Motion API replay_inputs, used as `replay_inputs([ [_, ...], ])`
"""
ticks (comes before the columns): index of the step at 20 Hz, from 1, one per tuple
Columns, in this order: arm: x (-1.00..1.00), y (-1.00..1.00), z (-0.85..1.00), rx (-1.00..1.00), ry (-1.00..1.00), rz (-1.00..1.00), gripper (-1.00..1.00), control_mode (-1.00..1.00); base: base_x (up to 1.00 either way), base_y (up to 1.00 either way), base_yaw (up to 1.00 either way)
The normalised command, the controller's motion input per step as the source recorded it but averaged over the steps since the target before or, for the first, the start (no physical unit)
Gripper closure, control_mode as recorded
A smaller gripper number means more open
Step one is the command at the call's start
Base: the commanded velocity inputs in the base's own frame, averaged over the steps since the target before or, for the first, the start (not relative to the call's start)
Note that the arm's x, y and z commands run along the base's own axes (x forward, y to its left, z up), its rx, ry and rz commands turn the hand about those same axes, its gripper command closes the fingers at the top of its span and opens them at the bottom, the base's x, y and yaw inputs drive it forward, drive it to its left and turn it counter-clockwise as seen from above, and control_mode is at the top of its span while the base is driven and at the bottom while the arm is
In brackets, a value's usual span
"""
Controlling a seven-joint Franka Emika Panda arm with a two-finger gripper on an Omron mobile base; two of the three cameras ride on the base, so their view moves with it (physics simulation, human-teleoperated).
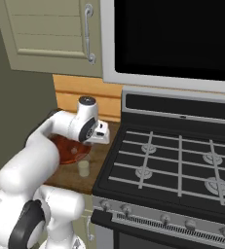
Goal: Grab a lemon wedge from the fridge and one ice cube from the ice bowl, and put them in the glass of lemonade.
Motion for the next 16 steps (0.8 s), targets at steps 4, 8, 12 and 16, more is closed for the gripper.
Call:
replay_inputs([
  [4, -0.06, 0.0, -0.28, 0.0, 0.04, 0.0, 1.0, -1.0, 0.0, 0.0, 0.0],
  [8, -0.2, 0.02, 0.04, 0.0, 0.0, 0.0, 1.0, -1.0, 0.0, 0.0, 0.0],
  [12, -0.26, 0.02, 0.13, 0.0, 0.0, 0.0, 1.0, -1.0, 0.0, 0.0, 0.0],
  [16, -0.03, 0.16, 0.02, -0.01, 0.04, 0.0, 1.0, -1.0, 0.0, 0.0, 0.0],
])
